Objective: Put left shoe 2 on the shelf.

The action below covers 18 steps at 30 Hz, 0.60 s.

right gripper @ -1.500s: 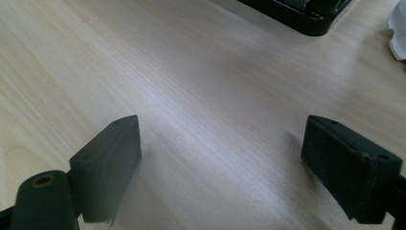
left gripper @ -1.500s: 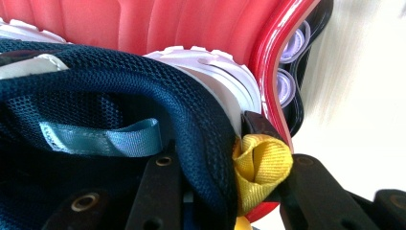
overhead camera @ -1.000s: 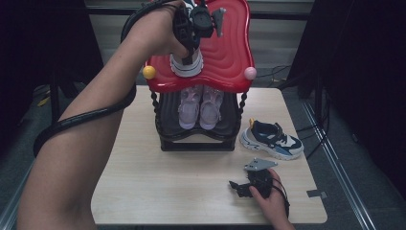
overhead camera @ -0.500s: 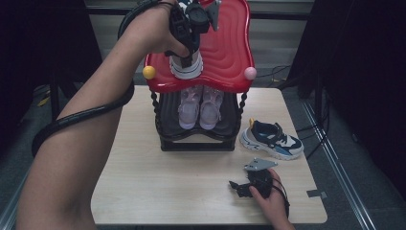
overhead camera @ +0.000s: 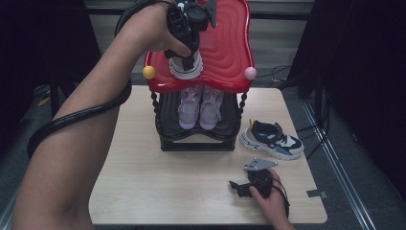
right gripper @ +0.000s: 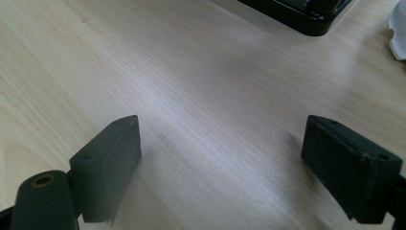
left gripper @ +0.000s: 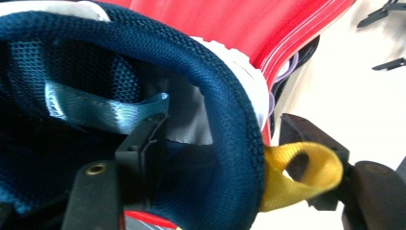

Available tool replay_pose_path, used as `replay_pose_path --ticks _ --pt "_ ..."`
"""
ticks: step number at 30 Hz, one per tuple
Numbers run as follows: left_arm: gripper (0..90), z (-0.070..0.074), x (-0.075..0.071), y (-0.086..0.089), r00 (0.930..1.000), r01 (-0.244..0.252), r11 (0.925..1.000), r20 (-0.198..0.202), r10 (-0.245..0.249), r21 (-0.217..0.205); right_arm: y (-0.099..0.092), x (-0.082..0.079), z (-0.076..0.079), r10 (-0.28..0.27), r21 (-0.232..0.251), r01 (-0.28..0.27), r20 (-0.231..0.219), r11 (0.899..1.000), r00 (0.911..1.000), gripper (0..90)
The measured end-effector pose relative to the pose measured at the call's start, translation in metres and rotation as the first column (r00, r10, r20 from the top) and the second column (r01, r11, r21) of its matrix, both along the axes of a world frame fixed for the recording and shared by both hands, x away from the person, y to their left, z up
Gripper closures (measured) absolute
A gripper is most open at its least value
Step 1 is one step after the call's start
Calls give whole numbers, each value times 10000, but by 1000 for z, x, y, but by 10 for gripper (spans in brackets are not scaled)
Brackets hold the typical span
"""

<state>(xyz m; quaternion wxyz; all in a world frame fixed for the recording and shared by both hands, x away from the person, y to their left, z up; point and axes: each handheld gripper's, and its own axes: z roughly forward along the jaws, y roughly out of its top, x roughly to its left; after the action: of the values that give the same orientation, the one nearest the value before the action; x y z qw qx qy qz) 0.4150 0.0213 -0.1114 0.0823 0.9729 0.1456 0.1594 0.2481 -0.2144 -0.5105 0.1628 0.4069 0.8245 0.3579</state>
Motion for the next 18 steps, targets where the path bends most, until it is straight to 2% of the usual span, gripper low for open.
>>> replay_pose_path --ticks 4,9,10,18 --pt "296 1 -1 0 9999 -100 9998 -63 99 -172 0 0 0 0 -1 0 -2 10000 10000 132" --pt "279 2 -3 -1 9995 -284 9995 -115 283 -134 0 0 0 0 0 0 -2 10000 10000 132" --pt "278 3 -3 -1 9996 -244 9997 -109 243 -57 0 0 0 -2 -1 2 -2 10000 10000 132" --pt "259 12 -7 3 9995 -291 9993 -93 289 -241 0 0 0 -6 2 6 -14 10000 10000 132"
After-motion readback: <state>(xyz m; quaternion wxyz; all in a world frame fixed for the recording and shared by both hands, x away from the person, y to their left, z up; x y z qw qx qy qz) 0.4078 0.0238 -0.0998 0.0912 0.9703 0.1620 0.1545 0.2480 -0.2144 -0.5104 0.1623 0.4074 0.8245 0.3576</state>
